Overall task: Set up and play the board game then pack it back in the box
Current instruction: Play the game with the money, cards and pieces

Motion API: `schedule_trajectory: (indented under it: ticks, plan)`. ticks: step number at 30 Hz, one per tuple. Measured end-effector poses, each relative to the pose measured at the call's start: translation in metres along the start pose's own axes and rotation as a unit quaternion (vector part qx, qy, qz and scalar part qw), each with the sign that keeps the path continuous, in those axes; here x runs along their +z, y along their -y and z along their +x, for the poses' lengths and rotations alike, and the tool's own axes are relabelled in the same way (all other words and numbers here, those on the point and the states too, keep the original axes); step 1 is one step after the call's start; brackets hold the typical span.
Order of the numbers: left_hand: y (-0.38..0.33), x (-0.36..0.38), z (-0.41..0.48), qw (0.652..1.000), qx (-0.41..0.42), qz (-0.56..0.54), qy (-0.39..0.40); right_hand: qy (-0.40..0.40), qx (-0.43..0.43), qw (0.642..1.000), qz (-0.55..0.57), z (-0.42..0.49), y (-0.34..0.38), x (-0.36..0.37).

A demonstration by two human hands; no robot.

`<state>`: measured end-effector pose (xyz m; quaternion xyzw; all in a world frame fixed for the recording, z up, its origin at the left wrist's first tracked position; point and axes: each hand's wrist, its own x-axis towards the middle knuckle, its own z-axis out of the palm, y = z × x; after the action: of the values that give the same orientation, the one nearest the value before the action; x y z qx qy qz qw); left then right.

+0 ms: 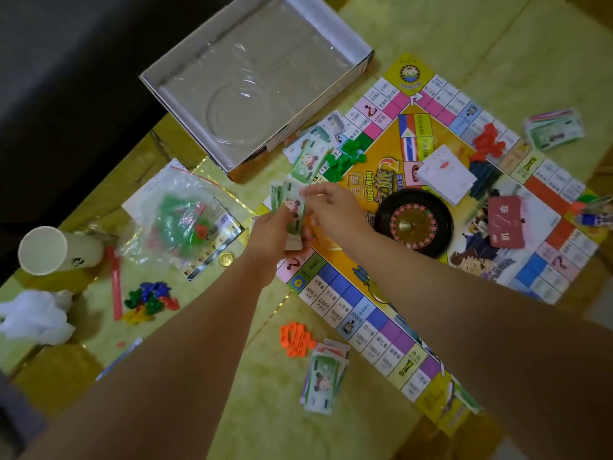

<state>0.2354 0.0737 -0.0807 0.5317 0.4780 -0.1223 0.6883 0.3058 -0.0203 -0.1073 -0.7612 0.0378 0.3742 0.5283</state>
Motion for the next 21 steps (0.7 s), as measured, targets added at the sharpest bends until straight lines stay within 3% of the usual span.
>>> schedule_trajectory:
  ticks: [6,9,16,21]
  plan:
    - [0.015,-0.011,-0.021,0.987,-0.035,0.136,0.074,0.062,-0.047,0.994,-0.073,-0.031,-0.013,-0.006]
    - [0.032,-0.024,-0.031,0.980,-0.029,0.184,0.071,0.075,-0.045,0.990,-0.110,-0.051,-0.024,-0.007]
    - [0.087,-0.056,-0.055,0.981,0.061,0.181,-0.017,0.063,0.006,0.989,-0.134,-0.108,-0.061,0.028]
    - [0.134,-0.075,-0.073,0.918,0.203,0.337,-0.057,0.006,-0.005,0.982,-0.187,-0.141,-0.105,0.077]
